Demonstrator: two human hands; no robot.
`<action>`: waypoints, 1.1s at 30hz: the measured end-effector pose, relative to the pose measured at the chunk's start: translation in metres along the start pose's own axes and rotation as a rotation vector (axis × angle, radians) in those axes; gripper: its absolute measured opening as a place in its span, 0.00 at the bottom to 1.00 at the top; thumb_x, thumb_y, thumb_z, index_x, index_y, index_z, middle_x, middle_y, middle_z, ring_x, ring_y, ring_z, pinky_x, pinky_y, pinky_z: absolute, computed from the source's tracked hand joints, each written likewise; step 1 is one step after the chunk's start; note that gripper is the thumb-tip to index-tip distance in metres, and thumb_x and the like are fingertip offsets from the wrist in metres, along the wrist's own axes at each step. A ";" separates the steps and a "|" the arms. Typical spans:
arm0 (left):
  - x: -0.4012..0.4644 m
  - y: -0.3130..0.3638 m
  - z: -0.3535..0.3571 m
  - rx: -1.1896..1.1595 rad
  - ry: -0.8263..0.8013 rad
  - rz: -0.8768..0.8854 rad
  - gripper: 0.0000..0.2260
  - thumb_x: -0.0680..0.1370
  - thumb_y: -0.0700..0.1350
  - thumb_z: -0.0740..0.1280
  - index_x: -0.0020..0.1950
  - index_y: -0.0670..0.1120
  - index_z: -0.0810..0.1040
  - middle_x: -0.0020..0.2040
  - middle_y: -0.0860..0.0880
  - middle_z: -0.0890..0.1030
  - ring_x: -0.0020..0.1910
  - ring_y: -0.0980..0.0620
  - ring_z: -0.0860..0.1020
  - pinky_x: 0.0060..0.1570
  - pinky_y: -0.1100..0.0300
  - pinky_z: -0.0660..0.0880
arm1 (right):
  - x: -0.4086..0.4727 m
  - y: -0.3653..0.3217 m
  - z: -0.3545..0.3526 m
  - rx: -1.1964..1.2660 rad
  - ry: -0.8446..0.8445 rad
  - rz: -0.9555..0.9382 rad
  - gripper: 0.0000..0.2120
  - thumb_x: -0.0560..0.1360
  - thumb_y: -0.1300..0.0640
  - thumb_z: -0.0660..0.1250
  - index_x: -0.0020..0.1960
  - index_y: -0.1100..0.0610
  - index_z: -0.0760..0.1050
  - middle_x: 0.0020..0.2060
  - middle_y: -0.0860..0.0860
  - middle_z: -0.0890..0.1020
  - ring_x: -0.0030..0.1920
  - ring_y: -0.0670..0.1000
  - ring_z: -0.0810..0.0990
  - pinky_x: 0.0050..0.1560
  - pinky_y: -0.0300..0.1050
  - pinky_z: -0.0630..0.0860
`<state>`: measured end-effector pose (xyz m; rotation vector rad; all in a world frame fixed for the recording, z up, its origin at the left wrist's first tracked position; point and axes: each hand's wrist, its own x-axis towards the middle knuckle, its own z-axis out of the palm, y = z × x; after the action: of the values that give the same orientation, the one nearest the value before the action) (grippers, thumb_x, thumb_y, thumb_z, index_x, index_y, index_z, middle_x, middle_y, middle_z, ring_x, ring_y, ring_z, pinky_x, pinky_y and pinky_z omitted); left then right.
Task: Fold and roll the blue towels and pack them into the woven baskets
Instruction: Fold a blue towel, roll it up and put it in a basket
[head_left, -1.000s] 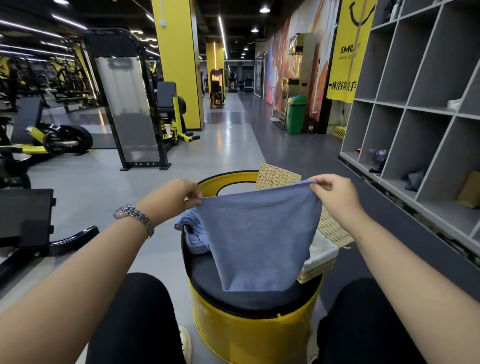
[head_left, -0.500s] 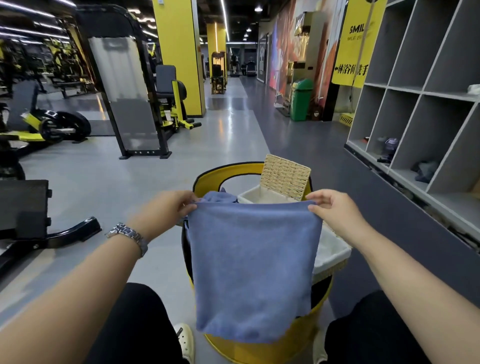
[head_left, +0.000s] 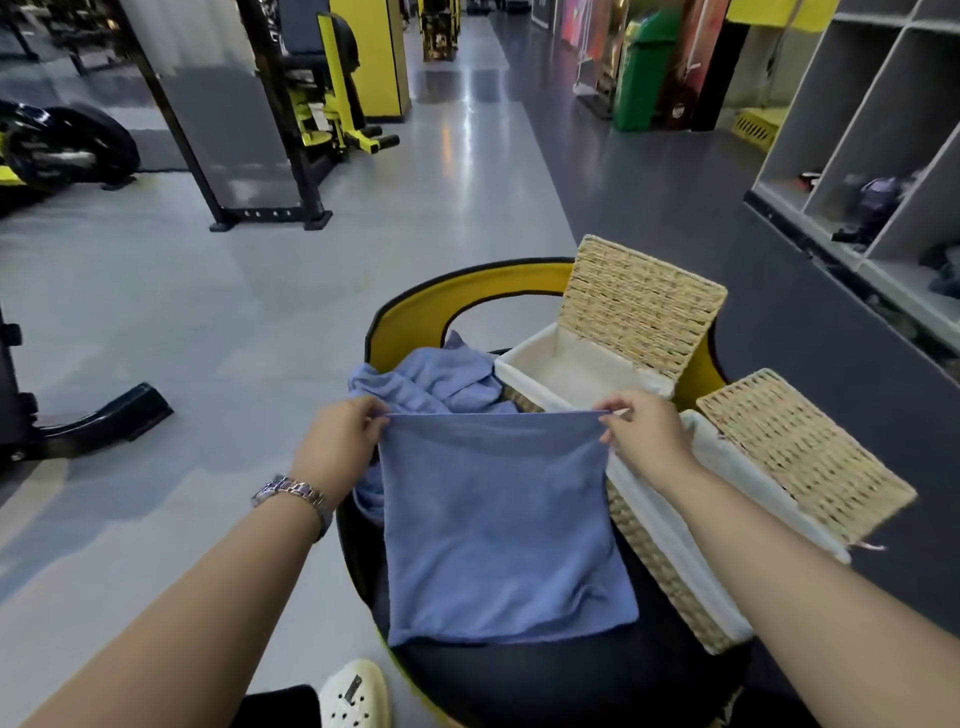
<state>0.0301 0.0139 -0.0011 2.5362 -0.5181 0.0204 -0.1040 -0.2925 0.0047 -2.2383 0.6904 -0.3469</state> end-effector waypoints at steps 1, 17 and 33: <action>0.001 0.000 0.000 -0.017 0.009 -0.001 0.04 0.76 0.41 0.66 0.43 0.49 0.78 0.36 0.46 0.81 0.33 0.46 0.76 0.37 0.57 0.69 | 0.002 0.001 0.002 0.027 0.010 -0.007 0.07 0.75 0.64 0.65 0.42 0.54 0.78 0.32 0.54 0.82 0.30 0.45 0.77 0.34 0.34 0.71; -0.172 -0.036 0.043 0.224 -0.336 0.276 0.08 0.75 0.52 0.64 0.53 0.59 0.78 0.44 0.56 0.77 0.46 0.53 0.77 0.43 0.59 0.74 | -0.134 0.086 -0.009 -0.420 -0.368 -0.255 0.10 0.75 0.65 0.61 0.46 0.55 0.80 0.45 0.50 0.80 0.47 0.51 0.78 0.46 0.41 0.72; -0.176 -0.039 0.063 0.214 -0.309 -0.008 0.09 0.77 0.50 0.60 0.49 0.51 0.79 0.49 0.51 0.80 0.50 0.49 0.78 0.47 0.54 0.75 | -0.123 0.063 0.037 -0.716 -0.489 -0.345 0.16 0.75 0.64 0.59 0.59 0.56 0.78 0.56 0.56 0.78 0.56 0.56 0.76 0.55 0.47 0.73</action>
<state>-0.1245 0.0750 -0.0959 2.7666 -0.6556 -0.3410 -0.2111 -0.2362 -0.0704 -2.9655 0.1603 0.3468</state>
